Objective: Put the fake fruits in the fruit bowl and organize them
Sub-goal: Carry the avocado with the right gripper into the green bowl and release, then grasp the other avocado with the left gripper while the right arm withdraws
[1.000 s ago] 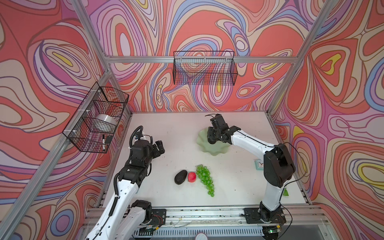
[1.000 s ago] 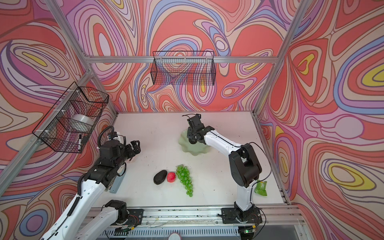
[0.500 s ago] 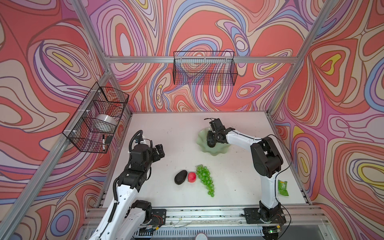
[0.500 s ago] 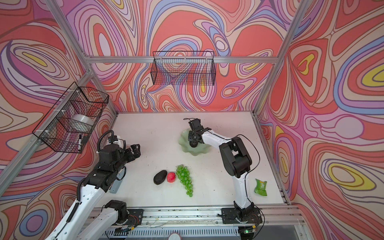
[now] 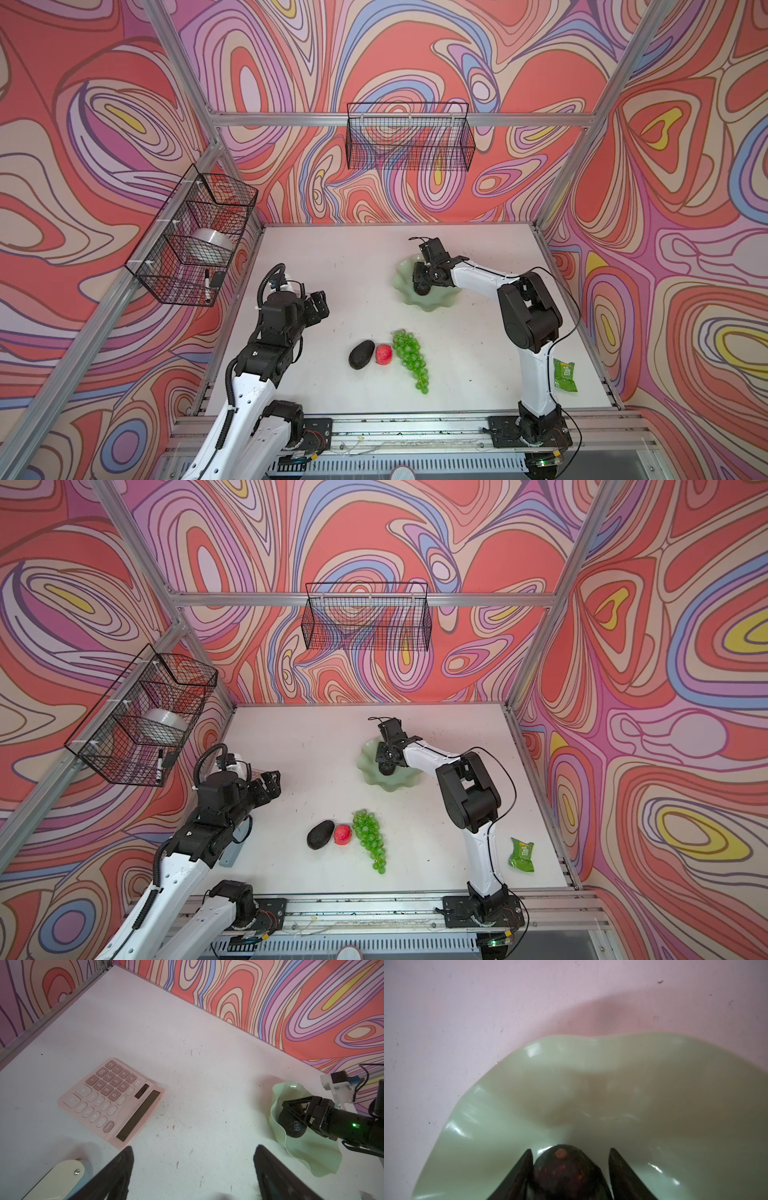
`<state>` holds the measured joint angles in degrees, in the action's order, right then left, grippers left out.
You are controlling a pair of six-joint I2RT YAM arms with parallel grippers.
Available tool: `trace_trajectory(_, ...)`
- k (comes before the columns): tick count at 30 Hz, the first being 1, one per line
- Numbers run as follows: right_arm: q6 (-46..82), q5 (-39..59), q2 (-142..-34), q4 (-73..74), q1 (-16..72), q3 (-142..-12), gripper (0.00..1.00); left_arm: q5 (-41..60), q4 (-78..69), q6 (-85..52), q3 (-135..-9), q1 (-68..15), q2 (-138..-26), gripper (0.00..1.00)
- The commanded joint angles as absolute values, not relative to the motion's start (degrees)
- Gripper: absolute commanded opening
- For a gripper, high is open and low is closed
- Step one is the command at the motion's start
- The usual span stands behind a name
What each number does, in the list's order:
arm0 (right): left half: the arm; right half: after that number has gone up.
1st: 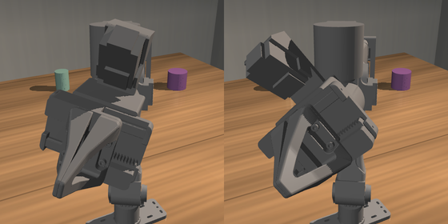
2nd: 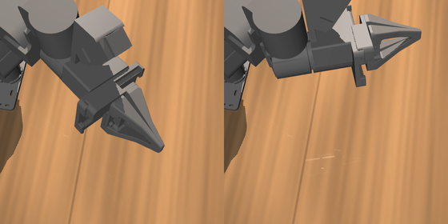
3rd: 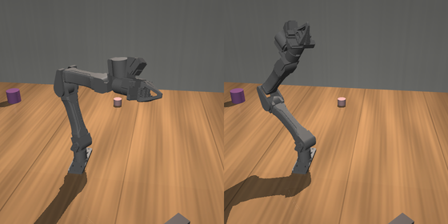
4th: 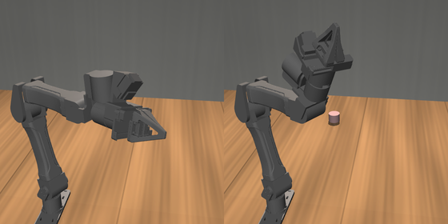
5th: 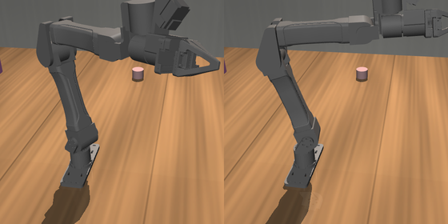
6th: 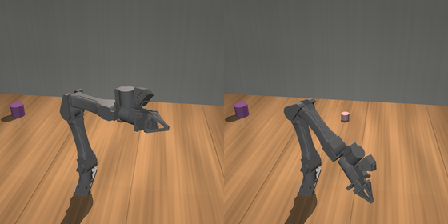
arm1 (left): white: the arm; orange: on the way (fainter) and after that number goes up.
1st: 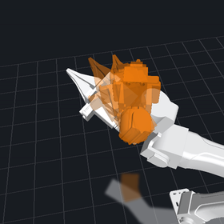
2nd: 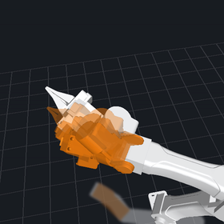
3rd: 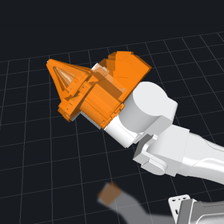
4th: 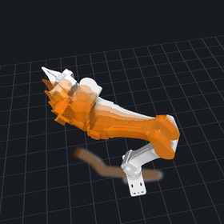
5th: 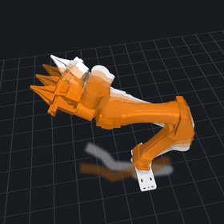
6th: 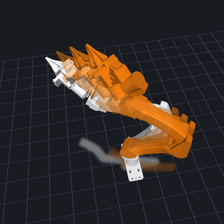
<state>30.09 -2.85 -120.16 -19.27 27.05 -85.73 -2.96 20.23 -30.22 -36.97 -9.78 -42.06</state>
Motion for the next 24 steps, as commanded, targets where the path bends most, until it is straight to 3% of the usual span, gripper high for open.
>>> trace_trajectory(1,30.3,-2.2,-120.4,-19.0,26.5,-87.7,0.66,-1.0,21.9,-30.1,-36.6,-10.3,-42.0,0.88)
trace_trajectory(13,27.7,-3.9,-112.8,-18.8,24.5,-87.3,0.86,1.4,33.7,-30.1,-39.3,-15.9,-43.7,0.85)
trace_trajectory(20,26.2,-6.6,-99.4,-15.3,24.3,-78.1,0.97,-2.8,40.6,-29.4,-42.3,-27.1,-49.4,0.81)
trace_trajectory(24,26.5,-6.9,-93.7,-15.1,24.3,-74.2,0.98,-5.1,42.9,-29.2,-43.0,-33.2,-54.6,0.8)
